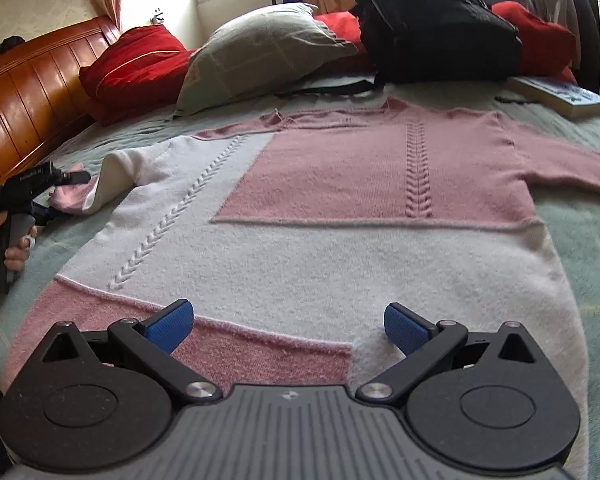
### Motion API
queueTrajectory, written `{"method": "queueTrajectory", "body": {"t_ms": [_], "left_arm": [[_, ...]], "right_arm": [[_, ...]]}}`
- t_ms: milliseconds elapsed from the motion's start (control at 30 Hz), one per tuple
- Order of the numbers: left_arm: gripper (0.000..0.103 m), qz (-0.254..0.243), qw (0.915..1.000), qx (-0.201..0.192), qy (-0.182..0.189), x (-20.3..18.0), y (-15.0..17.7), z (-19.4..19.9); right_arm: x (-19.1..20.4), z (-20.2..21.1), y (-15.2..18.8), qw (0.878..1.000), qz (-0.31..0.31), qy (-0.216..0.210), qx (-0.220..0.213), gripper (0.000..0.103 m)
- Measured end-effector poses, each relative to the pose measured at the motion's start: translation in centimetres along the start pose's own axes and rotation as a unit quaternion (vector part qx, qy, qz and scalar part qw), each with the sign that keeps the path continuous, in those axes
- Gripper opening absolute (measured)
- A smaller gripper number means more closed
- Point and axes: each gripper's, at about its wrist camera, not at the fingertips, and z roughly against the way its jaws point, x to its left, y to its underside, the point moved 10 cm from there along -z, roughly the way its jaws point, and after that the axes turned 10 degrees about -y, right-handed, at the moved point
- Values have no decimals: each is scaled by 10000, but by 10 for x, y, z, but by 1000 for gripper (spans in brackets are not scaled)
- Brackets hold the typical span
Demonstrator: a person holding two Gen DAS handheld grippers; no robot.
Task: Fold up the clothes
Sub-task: 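Move the left gripper to the sleeve with the pink cuff, then grasp the pink ribbed cuff with the left gripper and pull the sleeve straight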
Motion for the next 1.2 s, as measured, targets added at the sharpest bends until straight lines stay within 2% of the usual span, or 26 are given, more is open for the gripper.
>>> {"method": "queueTrajectory", "body": {"t_ms": [100, 267, 400, 467, 633, 767, 867, 900, 967, 1033, 1100, 1200], "left_arm": [[102, 120, 9999, -23, -51, 5, -7, -7], [102, 753, 9968, -88, 259, 24, -15, -13], [102, 910, 9951, -23, 387, 31, -19, -15], [99, 958, 9946, 29, 389, 34, -21, -16], [79, 1400, 9895, 158, 322, 57, -27, -13], [76, 1948, 9804, 90, 277, 83, -41, -15], [76, 1915, 9814, 30, 166, 90, -48, -25], [73, 1904, 9816, 10, 129, 92, -50, -28], [62, 1901, 9817, -48, 23, 98, -52, -32], [38, 1917, 9814, -76, -113, 106, -50, -35], [21, 2102, 9775, -67, -171, 116, -46, -36], [19, 2151, 9762, -100, -257, 117, -45, -33]], "right_arm": [[0, -1, 2, 10000, 5, 16, 41, 103], [-1, -2, 5, 9999, 25, 29, 99, 103], [-1, -4, 6, 9999, 52, 56, 123, 103], [-1, -4, 6, 9999, 68, 68, 132, 103], [-2, -5, 8, 9998, 113, 94, 141, 103], [-2, -6, 9, 9997, 149, 115, 148, 103], [-3, -6, 10, 9996, 178, 134, 153, 103], [-3, -7, 10, 9996, 191, 148, 155, 103], [-2, -8, 11, 9995, 217, 174, 159, 103], [-2, -8, 12, 9993, 259, 191, 164, 103], [-2, -8, 12, 9994, 261, 191, 159, 103], [-2, -7, 12, 9994, 250, 197, 154, 103]]}}
